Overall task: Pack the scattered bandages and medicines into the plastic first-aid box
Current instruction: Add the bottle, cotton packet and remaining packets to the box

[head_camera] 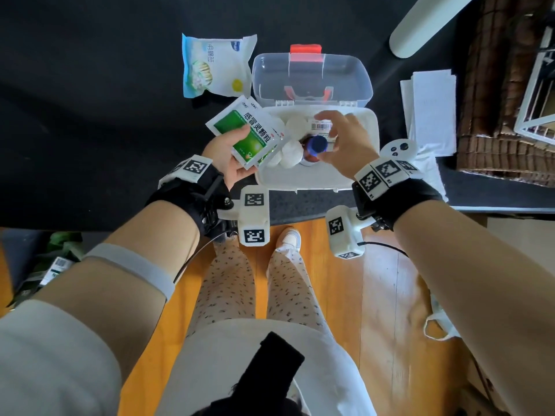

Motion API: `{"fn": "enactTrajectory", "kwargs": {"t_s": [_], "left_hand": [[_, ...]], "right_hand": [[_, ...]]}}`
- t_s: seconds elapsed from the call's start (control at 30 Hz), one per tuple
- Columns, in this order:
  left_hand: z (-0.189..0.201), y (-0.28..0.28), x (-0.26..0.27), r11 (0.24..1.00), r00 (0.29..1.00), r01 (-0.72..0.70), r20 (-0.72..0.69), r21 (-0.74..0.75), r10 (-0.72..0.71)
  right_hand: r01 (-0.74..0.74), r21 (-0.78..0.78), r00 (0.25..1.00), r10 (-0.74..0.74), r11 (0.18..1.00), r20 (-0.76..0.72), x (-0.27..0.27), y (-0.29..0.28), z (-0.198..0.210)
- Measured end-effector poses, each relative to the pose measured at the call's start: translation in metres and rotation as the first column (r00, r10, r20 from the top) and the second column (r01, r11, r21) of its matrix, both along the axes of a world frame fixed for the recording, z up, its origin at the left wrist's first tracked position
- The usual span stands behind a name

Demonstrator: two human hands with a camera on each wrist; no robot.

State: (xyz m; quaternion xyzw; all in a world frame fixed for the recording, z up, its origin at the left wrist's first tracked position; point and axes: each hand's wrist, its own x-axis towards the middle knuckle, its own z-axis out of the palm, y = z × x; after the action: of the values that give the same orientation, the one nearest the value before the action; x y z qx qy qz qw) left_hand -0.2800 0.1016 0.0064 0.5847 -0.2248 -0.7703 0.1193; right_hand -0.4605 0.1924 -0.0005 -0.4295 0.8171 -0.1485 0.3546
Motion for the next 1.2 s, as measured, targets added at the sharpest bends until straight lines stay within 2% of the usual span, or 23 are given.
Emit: {"fn": "enactTrajectory", "kwargs": {"t_s": [0.1, 0.17, 0.23, 0.3, 0.43, 0.63, 0.73, 0.8, 0.9, 0.97, 1.03, 1.13, 1.2], "left_hand": [[0.009, -0.01, -0.006, 0.993, 0.997, 0.046, 0.07, -0.105, -0.039], [0.017, -0.014, -0.013, 0.986, 0.997, 0.074, 0.043, -0.152, -0.068], [0.027, -0.014, -0.02, 0.969, 0.989, 0.142, -0.004, -0.203, -0.146], [0.035, -0.013, -0.026, 0.937, 0.968, 0.238, -0.022, -0.255, -0.252], [0.042, -0.011, -0.031, 0.891, 0.926, 0.34, -0.06, -0.299, -0.373], [0.039, -0.014, -0.022, 0.891, 0.93, 0.343, -0.025, -0.298, -0.366], [0.035, -0.03, -0.006, 0.875, 0.918, 0.382, 0.011, -0.297, -0.397], [0.029, -0.051, 0.007, 0.885, 0.932, 0.361, 0.081, -0.294, -0.353], [0.005, -0.092, 0.024, 0.935, 0.965, 0.214, 0.211, -0.284, -0.157], [-0.017, -0.117, 0.031, 0.95, 0.95, 0.161, 0.304, -0.268, -0.075], [-0.036, -0.132, 0.033, 0.962, 0.946, 0.16, 0.312, -0.22, -0.086], [-0.062, -0.142, 0.028, 0.952, 0.917, 0.27, 0.341, -0.142, -0.209], [-0.072, -0.146, 0.027, 0.972, 0.935, 0.203, 0.319, -0.116, -0.157]], "right_hand": [[0.135, -0.15, 0.991, -0.137, 0.979, -0.005, -0.005, -0.001, 0.014], [0.195, -0.181, 0.977, -0.175, 0.964, 0.118, -0.001, -0.005, 0.028], [0.236, -0.155, 0.941, -0.186, 0.959, 0.283, 0.004, -0.012, 0.042], [0.232, -0.139, 0.909, -0.164, 0.963, 0.384, 0.009, -0.019, 0.053], [0.264, -0.198, 0.885, -0.156, 0.944, 0.439, 0.013, -0.026, 0.066], [0.223, -0.184, 0.929, -0.151, 0.957, 0.338, 0.023, -0.036, 0.069], [0.227, -0.17, 0.927, -0.159, 0.959, 0.34, 0.033, -0.048, 0.064], [0.285, -0.157, 0.915, -0.22, 0.946, 0.337, 0.036, -0.058, 0.056], [0.376, -0.153, 0.901, -0.323, 0.914, 0.289, 0.038, -0.071, 0.035], [0.451, -0.163, 0.868, -0.389, 0.878, 0.31, 0.041, -0.078, 0.021], [0.516, -0.169, 0.829, -0.439, 0.84, 0.347, 0.047, -0.084, 0.011], [0.564, -0.166, 0.787, -0.465, 0.809, 0.404, 0.057, -0.091, 0.002], [0.57, -0.149, 0.773, -0.465, 0.808, 0.432, 0.06, -0.093, -0.003]]}}
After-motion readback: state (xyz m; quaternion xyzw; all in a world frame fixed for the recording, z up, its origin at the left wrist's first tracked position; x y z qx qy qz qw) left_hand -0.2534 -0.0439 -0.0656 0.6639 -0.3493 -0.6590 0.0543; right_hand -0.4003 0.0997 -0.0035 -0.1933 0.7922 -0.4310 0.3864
